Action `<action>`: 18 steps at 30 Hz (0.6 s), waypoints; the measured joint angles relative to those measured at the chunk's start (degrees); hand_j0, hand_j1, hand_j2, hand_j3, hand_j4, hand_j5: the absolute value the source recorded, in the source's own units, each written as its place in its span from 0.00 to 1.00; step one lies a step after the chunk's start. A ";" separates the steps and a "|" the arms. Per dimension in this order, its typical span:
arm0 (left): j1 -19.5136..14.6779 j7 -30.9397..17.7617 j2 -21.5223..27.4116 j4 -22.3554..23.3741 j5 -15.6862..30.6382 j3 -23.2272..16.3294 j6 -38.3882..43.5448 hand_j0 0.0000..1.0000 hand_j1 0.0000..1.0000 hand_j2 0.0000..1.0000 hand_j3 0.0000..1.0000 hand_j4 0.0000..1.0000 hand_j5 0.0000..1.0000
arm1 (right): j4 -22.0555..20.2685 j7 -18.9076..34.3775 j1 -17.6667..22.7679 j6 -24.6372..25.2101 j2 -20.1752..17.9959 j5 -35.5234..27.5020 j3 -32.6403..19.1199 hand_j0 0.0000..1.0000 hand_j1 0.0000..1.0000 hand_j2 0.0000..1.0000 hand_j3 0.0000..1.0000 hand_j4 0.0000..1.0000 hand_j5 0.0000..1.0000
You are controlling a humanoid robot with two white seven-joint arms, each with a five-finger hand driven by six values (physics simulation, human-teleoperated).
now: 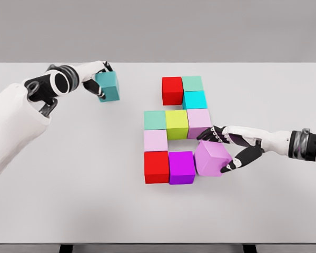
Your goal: Assemble the squares on the desktop into the number 2
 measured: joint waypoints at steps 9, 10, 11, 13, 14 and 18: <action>-0.53 -0.02 -4.51 2.44 -3.37 -0.14 0.01 0.36 0.36 0.36 0.36 0.36 0.36 | -0.47 -0.02 0.79 -6.12 -4.02 -0.34 -0.95 1.00 1.00 1.00 1.00 1.00 1.00; -0.62 -0.01 -4.94 2.55 -3.81 -0.17 0.02 0.36 0.36 0.36 0.36 0.36 0.36 | -0.49 -0.02 0.88 -7.10 -4.98 -0.48 -1.03 1.00 1.00 1.00 1.00 1.00 1.00; -0.62 -0.01 -5.45 3.05 -4.43 -0.19 0.01 0.36 0.36 0.36 0.36 0.36 0.36 | -0.47 -0.02 0.97 -8.04 -5.96 -0.60 -1.09 1.00 1.00 1.00 1.00 1.00 1.00; -0.70 -0.01 -6.96 4.44 -6.15 -0.22 0.02 0.36 0.36 0.36 0.36 0.36 0.36 | -0.39 -0.02 1.32 -9.32 -7.61 -0.75 -1.16 1.00 1.00 1.00 1.00 1.00 1.00; -0.70 -0.01 -7.64 4.93 -6.93 -0.23 0.02 0.36 0.36 0.36 0.36 0.36 0.36 | -0.38 -0.02 1.58 -9.97 -8.29 -0.81 -1.16 1.00 1.00 1.00 1.00 1.00 1.00; -0.70 -0.02 -9.72 5.90 -9.56 -0.21 0.03 0.36 0.36 0.36 0.36 0.36 0.36 | -0.42 -0.02 2.20 -11.80 -9.90 -0.95 -1.12 1.00 1.00 1.00 1.00 1.00 1.00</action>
